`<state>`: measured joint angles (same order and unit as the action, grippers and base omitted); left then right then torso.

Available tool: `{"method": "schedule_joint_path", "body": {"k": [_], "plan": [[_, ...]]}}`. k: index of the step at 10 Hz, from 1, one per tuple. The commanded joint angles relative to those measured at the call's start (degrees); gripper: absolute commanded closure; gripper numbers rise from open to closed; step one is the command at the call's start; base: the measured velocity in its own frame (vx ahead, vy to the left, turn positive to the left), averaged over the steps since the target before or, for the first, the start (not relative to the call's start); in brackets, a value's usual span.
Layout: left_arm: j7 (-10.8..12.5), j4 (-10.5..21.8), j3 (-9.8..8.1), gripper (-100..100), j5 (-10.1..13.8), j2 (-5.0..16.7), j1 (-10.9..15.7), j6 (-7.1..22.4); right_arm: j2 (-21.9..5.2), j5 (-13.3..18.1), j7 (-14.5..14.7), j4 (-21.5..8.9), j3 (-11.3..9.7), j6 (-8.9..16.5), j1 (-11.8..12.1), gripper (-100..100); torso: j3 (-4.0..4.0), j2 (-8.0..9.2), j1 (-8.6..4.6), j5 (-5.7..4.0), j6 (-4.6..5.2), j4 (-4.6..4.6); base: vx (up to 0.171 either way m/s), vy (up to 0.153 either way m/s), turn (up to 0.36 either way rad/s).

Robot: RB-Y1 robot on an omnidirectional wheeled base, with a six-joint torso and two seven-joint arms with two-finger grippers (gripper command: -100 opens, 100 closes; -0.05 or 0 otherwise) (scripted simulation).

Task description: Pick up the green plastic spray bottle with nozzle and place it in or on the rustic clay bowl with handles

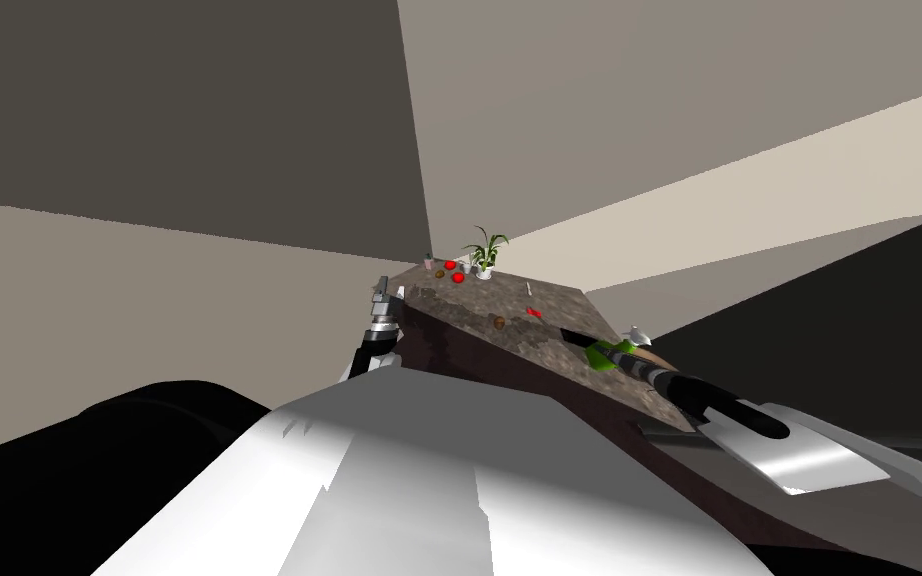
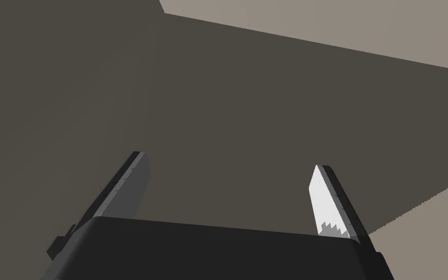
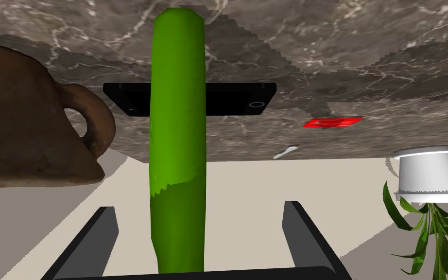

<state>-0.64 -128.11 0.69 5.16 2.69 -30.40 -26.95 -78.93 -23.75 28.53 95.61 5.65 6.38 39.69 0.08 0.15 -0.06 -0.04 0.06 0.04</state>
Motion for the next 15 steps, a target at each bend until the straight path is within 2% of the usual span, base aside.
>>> {"method": "schedule_joint_path", "body": {"k": [1,2,3,4,8,9,10,13,14,15], "plan": [[0.0,0.0,0.0,0,0.0,0.0,0.0,0.0,0.86,0.3,-0.32,-1.65,-0.3,0.05,-0.45,-100,0.0,0.0,0.0,0.0,0.0,0.0,-0.047,-0.009,0.183],[0.0,0.0,0.0,0,0.0,0.0,0.0,0.0,1.31,0.44,-0.52,-2.67,-0.58,0.07,-0.87,-100,0.02,0.03,0.02,0.01,0.01,0.01,-0.041,-0.003,0.212],[0.0,0.0,0.0,0,0.0,0.0,0.0,0.0,1.17,0.43,-0.33,-1.88,-0.36,0.17,-0.61,-100,0.02,0.03,0.04,0.01,0.0,0.01,-0.017,-0.004,0.042],[0.0,0.0,0.0,0,0.0,0.0,-0.01,0.0,1.23,0.47,-0.36,-1.99,-0.4,0.19,-0.67,100,-0.01,-0.03,0.04,0.02,0.05,0.01,0.0,0.0,0.0],[0.0,0.0,0.0,0,0.0,0.0,-0.01,0.0,1.23,0.46,-0.36,-1.97,-0.39,0.2,-0.66,100,-0.06,-0.11,0.07,0.02,0.04,-0.02,0.0,0.0,0.0],[0.0,0.0,0.0,0,0.0,0.0,-0.01,0.0,1.23,0.46,-0.36,-1.97,-0.4,0.2,-0.66,0,-0.06,-0.11,0.07,0.03,0.04,-0.02,0.0,0.0,0.0],[0.0,0.0,0.0,0,0.0,0.0,-0.01,0.0,0.64,0.23,-0.22,-1.14,-0.16,0.04,-0.24,100,-0.06,-0.11,0.07,0.03,0.04,-0.02,0.018,0.0,-0.194],[0.0,0.0,0.0,0,0.0,0.0,-0.02,0.0,-0.92,-0.25,0.49,2.44,0.84,-0.01,1.24,100,-0.08,-0.16,0.15,0.05,0.11,-0.03,0.044,0.012,-0.229],[0.0,0.0,-0.01,0,0.0,0.0,-0.02,0.0,-0.33,0.01,0.41,2.03,0.89,0.15,1.27,100,-0.1,-0.19,0.16,0.06,0.09,-0.02,0.018,0.007,-0.033],[0.0,0.0,0.0,0,0.0,0.0,-0.01,0.0,-0.32,0.01,0.48,2.22,0.96,0.19,1.36,0,-0.09,-0.17,0.13,0.05,0.03,-0.03,0.0,0.0,0.0]]}}
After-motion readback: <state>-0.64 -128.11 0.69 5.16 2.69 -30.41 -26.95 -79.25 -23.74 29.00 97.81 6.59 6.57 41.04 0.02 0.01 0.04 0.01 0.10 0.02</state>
